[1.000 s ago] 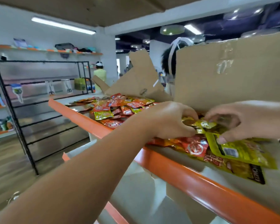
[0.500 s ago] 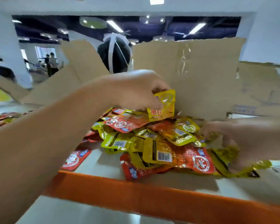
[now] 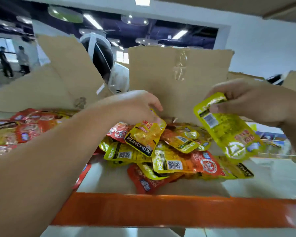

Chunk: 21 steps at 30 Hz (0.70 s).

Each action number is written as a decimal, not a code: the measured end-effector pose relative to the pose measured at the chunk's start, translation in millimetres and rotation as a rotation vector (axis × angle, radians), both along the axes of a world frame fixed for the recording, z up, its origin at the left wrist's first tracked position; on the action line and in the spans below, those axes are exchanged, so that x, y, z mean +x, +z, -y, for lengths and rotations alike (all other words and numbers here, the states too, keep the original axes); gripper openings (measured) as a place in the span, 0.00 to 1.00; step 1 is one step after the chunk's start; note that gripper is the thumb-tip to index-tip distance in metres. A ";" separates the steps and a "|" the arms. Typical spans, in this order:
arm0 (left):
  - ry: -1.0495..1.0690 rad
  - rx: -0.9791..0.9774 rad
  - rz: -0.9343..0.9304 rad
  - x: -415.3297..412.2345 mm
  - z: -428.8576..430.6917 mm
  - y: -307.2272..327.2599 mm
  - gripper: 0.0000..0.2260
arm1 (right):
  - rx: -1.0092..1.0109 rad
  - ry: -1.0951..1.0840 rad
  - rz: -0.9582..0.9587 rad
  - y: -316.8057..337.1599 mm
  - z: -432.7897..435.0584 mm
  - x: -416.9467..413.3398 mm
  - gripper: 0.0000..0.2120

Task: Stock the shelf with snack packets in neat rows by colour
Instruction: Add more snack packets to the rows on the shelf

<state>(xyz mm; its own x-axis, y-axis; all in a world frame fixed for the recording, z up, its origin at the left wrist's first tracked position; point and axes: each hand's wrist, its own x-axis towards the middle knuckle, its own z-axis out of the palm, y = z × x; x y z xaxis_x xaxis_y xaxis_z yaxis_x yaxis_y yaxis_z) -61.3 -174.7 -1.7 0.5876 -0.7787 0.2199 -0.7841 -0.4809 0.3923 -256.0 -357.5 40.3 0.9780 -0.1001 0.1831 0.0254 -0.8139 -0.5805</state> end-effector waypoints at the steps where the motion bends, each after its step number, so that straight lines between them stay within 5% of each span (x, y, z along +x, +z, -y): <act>1: 0.028 0.014 0.022 -0.8 1.2 -3.1 0.18 | -0.040 -0.032 0.023 -1.9 -5.1 14.6 0.10; 4: 0.072 0.005 0.079 -0.8 1.1 -9.3 0.25 | -0.051 -0.097 0.006 -24.2 -10.4 61.4 0.05; 8: 0.067 0.181 0.147 -6.6 -2.8 -9.2 0.25 | -0.367 -0.289 -0.157 -50.1 -27.1 78.0 0.17; 16: -0.023 0.422 0.140 -11.2 -11.9 2.3 0.35 | -0.518 -0.192 -0.298 -38.6 -51.9 34.7 0.24; 21: -0.022 0.419 0.161 -15.0 -11.4 2.1 0.35 | -0.432 -0.106 -0.265 -33.2 -46.0 31.6 0.26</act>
